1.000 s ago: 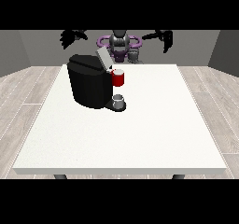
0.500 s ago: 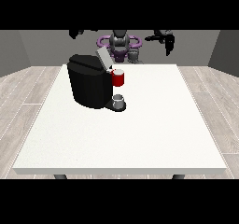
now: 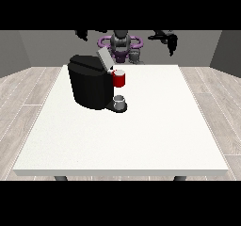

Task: Insert the coffee pod into the coffee machine and close the lid

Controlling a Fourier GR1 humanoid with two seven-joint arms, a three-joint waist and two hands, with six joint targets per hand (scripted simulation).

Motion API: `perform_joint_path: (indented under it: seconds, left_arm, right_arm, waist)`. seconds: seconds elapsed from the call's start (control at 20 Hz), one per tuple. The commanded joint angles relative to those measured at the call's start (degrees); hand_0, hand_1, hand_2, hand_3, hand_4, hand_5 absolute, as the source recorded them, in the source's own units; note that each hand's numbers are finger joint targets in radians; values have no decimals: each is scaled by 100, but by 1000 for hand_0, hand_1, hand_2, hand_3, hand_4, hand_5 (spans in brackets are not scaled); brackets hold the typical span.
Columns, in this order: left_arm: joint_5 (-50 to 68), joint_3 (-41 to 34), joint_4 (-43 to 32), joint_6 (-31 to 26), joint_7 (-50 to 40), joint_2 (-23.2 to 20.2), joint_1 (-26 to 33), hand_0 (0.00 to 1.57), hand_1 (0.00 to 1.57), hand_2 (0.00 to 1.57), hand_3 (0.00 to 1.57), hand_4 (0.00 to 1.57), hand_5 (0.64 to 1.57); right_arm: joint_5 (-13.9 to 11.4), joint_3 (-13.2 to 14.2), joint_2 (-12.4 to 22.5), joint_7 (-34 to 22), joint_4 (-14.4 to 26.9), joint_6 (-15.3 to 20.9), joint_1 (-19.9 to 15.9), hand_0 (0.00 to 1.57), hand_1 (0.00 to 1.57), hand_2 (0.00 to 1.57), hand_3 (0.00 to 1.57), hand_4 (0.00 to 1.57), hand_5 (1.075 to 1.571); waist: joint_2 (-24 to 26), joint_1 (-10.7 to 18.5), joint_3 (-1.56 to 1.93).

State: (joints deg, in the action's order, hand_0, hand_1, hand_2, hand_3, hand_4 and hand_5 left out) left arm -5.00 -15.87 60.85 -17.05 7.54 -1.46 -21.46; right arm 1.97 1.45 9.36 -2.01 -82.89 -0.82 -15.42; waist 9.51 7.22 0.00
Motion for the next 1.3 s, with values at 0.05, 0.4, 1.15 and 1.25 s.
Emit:
perform_joint_path:
  seconds: [0.05, 0.4, 1.15, 1.25]
  left_arm:
    - [270, 176, 771, 208, -173, 52, 297, 0, 0, 0, 0, 0, 1571]
    - [297, 551, 1319, 105, -149, 61, 728, 0, 0, 0, 0, 0, 1571]
    - [515, 612, 1778, 539, -228, -77, 1104, 0, 0, 0, 0, 124, 1571]
    - [486, 508, 1740, 643, -284, -345, 649, 0, 0, 0, 0, 0, 1571]
  right_arm:
    - [106, -37, -131, 91, 156, -224, -246, 0, 0, 0, 0, 0, 1571]
    - [326, 517, 195, -28, 897, -360, -1001, 0, 0, 0, 0, 0, 1571]
    - [-325, -12, -341, 230, 1544, -94, -1484, 0, 0, 0, 0, 0, 1571]
    - [-200, 275, -12, 713, 1868, -447, -1732, 0, 0, 0, 0, 0, 1571]
  waist:
    - [-315, -35, 1]
    - [-818, 209, 1]
    - [-979, -78, -1]
    - [-1349, -159, 0]
